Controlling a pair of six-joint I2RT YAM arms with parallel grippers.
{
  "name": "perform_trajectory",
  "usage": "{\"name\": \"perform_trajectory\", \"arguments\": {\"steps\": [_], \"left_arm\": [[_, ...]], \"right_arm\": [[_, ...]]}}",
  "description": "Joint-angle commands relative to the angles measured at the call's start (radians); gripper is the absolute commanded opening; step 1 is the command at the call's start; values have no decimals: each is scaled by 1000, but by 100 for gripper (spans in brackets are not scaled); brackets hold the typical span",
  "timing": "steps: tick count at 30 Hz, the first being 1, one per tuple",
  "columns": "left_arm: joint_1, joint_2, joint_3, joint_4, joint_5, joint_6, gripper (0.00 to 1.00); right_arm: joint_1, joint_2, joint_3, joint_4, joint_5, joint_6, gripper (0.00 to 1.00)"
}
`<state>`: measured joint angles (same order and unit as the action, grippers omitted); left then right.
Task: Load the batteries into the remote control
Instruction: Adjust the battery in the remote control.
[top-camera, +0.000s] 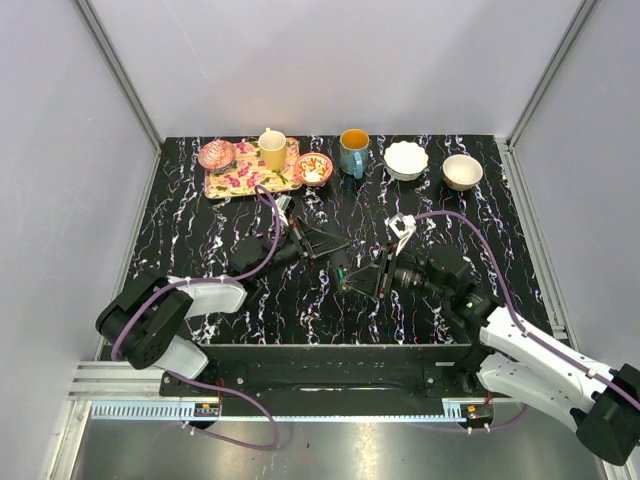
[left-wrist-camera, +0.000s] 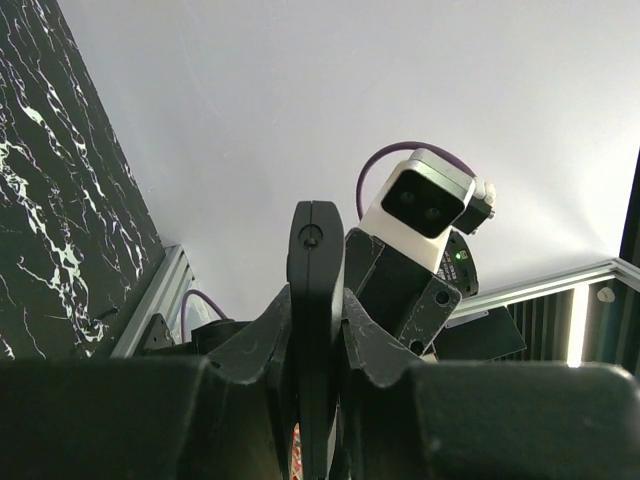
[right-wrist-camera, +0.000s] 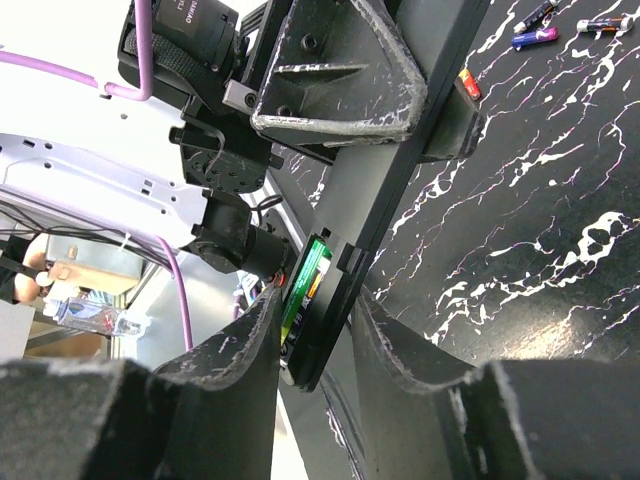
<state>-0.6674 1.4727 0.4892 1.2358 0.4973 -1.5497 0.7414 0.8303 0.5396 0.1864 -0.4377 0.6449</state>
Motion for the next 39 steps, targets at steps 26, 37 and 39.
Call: {"name": "perform_trajectory", "arguments": {"steps": [26, 37, 39], "left_arm": [[-26, -20, 9, 147, 37, 51, 0], [-26, -35, 9, 85, 40, 96, 0], [-27, -35, 11, 83, 40, 96, 0]], "right_arm": [[-30, 59, 25, 52, -4, 90, 35], [-31, 101, 103, 4, -22, 131, 50], [-31, 107, 103, 4, -32, 130, 43]]}}
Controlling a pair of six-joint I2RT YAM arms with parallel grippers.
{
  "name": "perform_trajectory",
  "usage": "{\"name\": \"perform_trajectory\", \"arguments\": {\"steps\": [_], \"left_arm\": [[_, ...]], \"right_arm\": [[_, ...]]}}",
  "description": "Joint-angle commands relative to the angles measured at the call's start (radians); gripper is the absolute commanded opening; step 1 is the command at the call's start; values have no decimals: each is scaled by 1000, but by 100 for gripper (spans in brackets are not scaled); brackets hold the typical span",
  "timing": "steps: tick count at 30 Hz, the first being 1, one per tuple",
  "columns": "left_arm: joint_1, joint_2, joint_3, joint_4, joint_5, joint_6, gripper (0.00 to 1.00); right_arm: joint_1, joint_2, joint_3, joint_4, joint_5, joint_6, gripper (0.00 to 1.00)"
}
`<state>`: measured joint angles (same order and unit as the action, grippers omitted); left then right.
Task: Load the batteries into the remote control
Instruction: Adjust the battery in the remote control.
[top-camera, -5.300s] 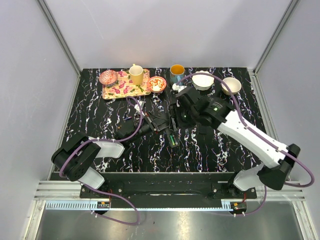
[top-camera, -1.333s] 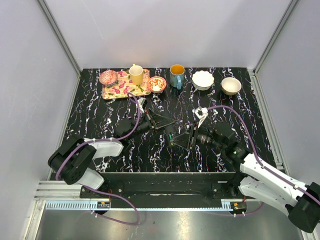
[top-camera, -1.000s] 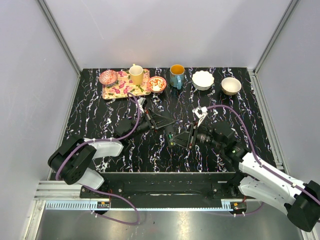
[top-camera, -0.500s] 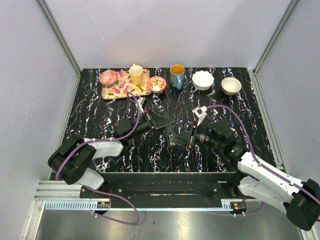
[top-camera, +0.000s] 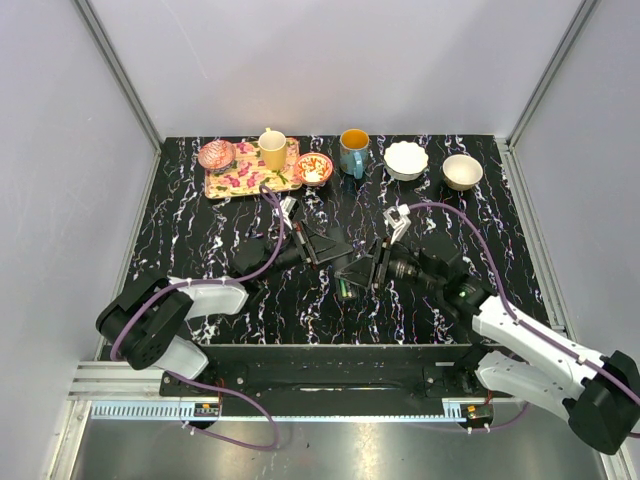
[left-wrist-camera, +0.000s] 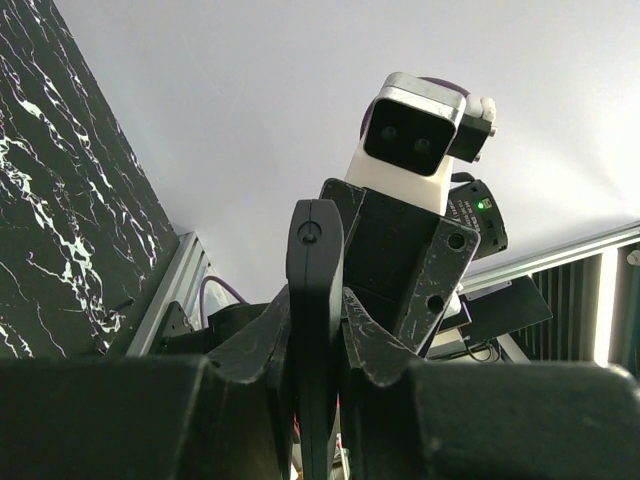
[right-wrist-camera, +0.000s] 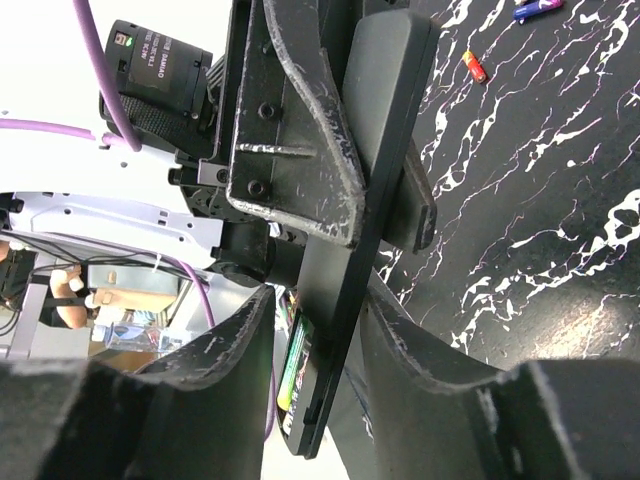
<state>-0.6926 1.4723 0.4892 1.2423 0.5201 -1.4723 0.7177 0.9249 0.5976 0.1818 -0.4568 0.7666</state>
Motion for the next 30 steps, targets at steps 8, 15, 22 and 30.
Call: {"name": "perform_trajectory", "arguments": {"steps": [8, 15, 22, 30], "left_arm": [[-2, -40, 14, 83, 15, 17, 0], [-1, -40, 14, 85, 11, 17, 0], [1, -38, 11, 91, 9, 17, 0], [5, -32, -3, 108, 9, 15, 0]], "right_arm": [[-9, 34, 33, 10, -71, 19, 37], [-9, 38, 7, 33, -109, 40, 33], [-15, 51, -1, 33, -115, 51, 0], [-29, 32, 37, -8, -109, 48, 76]]}}
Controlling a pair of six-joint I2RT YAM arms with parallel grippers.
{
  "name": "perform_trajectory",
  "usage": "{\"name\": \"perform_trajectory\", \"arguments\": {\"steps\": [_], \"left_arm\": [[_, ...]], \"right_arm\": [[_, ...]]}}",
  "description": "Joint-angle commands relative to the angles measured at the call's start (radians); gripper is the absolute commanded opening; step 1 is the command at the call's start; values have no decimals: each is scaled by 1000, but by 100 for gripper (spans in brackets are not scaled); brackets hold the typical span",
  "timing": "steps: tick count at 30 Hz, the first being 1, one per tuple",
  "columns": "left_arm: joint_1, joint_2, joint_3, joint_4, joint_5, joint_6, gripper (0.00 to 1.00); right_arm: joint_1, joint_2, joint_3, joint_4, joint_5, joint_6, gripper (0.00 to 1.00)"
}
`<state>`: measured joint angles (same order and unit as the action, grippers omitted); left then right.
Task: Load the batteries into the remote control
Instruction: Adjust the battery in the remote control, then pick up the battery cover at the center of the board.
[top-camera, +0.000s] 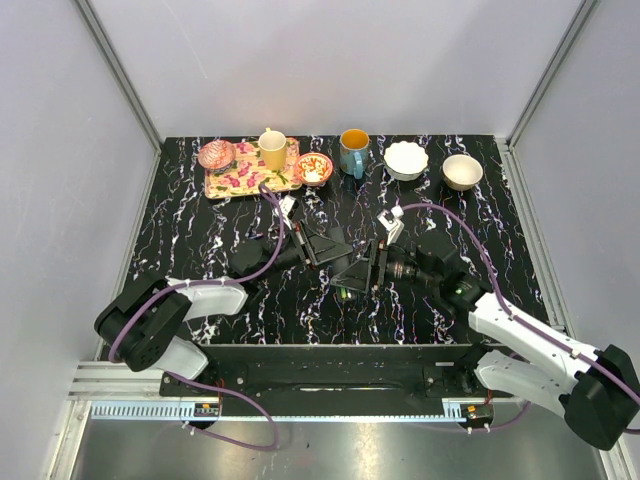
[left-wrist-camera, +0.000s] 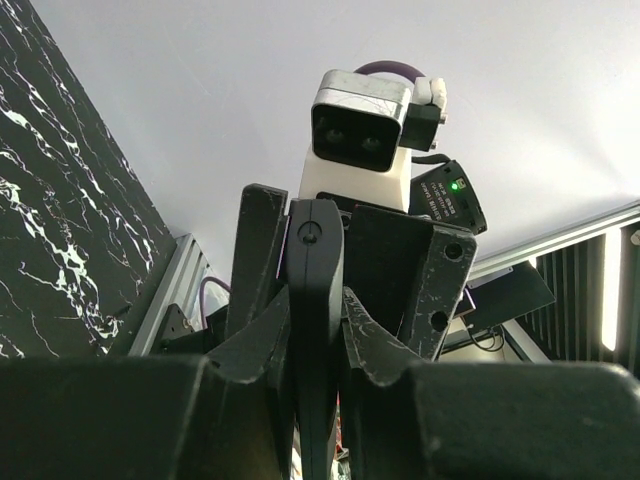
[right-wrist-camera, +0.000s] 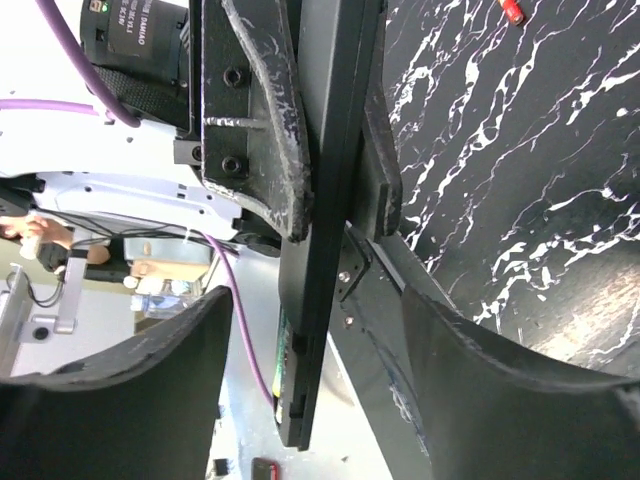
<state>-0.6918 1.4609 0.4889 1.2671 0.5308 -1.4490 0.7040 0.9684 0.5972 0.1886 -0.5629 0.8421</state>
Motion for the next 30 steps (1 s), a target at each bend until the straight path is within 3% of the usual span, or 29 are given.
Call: {"name": "perform_trajectory", "arguments": {"steps": [1, 3, 7, 10, 13, 14, 16, 21, 30], "left_arm": [[6, -20, -4, 86, 0, -8, 0], [14, -20, -13, 91, 0, -8, 0], [47, -25, -39, 104, 1, -14, 0], [96, -46, -76, 110, 0, -13, 0], [147, -89, -113, 65, -11, 7, 0], [158, -121, -131, 40, -17, 19, 0], [176, -164, -147, -67, -46, 68, 0], [179, -329, -136, -389, -80, 223, 0], [181, -502, -197, -515, -98, 291, 0]], "right_arm": [[-18, -17, 61, -34, 0, -46, 81], [-35, -43, 91, -112, 11, -76, 90], [-47, -97, 235, -349, 67, -242, 95], [-47, -155, 300, -527, 228, -337, 96], [-47, -181, 283, -627, 496, -316, 94], [-47, -172, 273, -676, 658, -293, 93], [-47, -85, 256, -731, 849, -240, 91], [-55, 255, 297, -788, 946, -262, 82], [-150, 582, 435, -759, 980, -328, 71]]}}
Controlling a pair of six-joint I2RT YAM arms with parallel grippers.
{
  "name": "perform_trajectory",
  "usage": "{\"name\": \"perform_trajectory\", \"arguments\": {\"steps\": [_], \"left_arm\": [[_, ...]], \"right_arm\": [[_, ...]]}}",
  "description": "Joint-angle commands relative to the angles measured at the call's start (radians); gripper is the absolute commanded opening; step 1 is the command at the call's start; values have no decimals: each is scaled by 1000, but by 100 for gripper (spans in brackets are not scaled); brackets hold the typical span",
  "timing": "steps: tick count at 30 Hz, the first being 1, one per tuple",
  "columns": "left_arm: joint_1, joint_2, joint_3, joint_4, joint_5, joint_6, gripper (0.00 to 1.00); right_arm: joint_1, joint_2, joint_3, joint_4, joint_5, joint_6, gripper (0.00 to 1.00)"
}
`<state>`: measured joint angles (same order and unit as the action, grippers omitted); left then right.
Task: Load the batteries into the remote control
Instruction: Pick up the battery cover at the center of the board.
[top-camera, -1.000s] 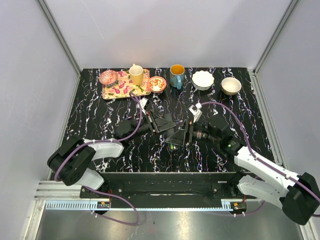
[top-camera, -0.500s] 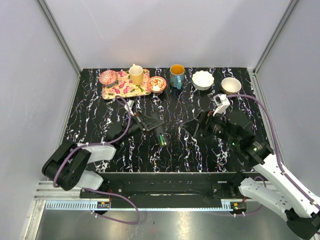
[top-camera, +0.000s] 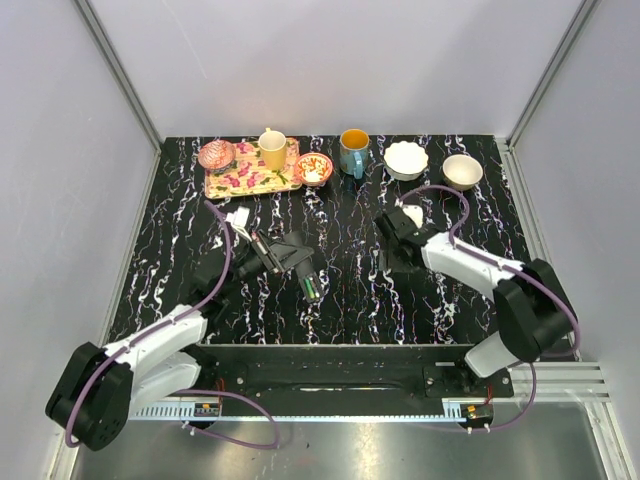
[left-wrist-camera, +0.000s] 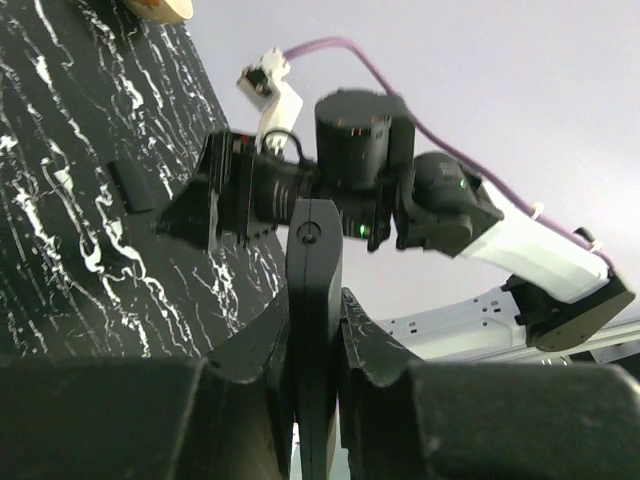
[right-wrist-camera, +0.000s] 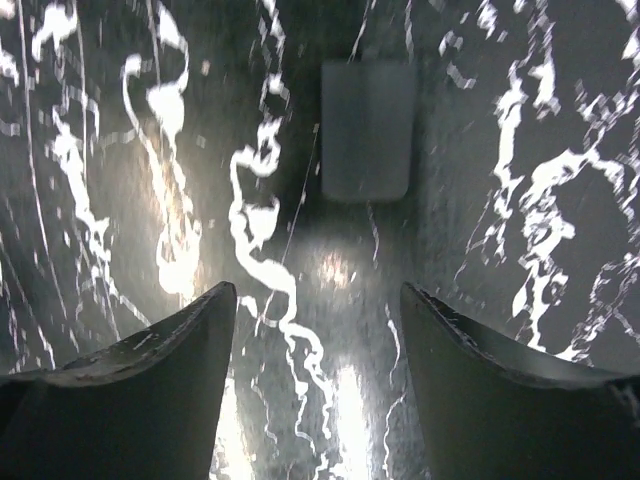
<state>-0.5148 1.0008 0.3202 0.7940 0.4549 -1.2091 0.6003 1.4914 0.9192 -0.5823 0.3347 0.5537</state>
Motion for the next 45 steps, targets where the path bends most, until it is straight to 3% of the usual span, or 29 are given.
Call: {"name": "perform_trajectory", "arguments": {"steps": [1, 14, 22, 33, 45], "left_arm": [[6, -45, -35, -38, -21, 48, 0], [12, -5, -59, 40, 25, 22, 0], [13, 45, -56, 102, 34, -9, 0], [12, 61, -49, 99, 42, -9, 0], [12, 68, -49, 109, 42, -13, 0]], "right_arm": [[-69, 73, 122, 12, 67, -49, 70], [-198, 179, 116, 111, -123, -116, 65], [-197, 219, 118, 133, -146, -143, 67], [-203, 268, 96, 128, -126, -109, 62], [-206, 285, 81, 116, -138, -95, 41]]}}
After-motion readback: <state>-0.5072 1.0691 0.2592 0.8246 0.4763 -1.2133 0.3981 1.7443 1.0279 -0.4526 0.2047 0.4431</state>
